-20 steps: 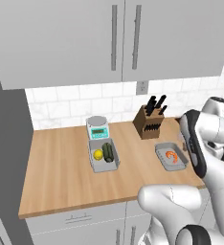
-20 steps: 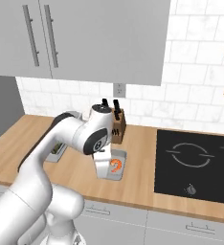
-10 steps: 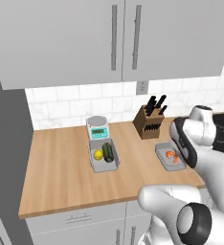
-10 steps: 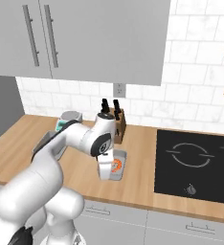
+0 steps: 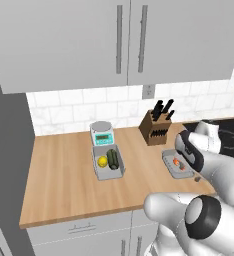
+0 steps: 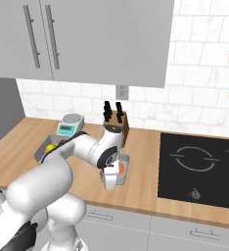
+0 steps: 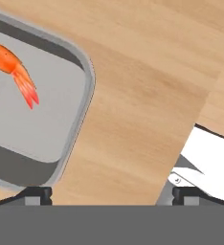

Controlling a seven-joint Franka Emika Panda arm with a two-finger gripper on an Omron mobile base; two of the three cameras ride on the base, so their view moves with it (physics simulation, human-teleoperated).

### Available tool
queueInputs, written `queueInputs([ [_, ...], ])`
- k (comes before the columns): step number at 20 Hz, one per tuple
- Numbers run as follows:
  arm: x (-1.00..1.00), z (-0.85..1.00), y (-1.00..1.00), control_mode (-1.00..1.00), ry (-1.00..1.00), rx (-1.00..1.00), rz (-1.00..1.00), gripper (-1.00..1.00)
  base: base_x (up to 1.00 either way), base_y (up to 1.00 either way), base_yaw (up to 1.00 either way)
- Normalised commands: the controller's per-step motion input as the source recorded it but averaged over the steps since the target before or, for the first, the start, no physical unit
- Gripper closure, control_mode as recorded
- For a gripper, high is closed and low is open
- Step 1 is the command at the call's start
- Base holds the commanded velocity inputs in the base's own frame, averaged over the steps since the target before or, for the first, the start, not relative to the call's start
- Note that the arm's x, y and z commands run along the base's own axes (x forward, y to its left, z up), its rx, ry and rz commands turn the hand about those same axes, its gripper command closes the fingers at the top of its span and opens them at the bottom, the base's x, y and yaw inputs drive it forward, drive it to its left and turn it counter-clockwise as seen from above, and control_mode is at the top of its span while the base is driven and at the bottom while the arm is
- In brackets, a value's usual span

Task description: Take the meat container that has the shrimp and place it on the second highest rack of the freezer. Then take the vegetable container that has the lemon and cucumber and place it on the highest rack of the freezer.

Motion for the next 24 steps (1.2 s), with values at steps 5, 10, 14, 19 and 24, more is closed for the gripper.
queueInputs([
  [5, 0.12, -0.36, 0.0, -1.0, 0.0, 0.0, 0.0, -1.0, 0.0, 0.0, 0.0],
  [10, 0.21, -0.06, 0.0, -1.0, -0.01, 0.0, 0.0, -1.0, 0.0, 0.0, 0.0],
  [14, -0.02, 0.06, 0.0, -1.0, -0.07, 0.02, 0.0, -1.0, 0.0, 0.0, 0.0],
  [19, 0.0, -0.02, 0.0, -1.0, -0.03, 0.0, 0.0, -1.0, 0.0, 0.0, 0.0],
  [24, 0.44, -0.16, -0.02, -1.0, 0.02, 0.02, 0.0, -1.0, 0.0, 0.0, 0.0],
])
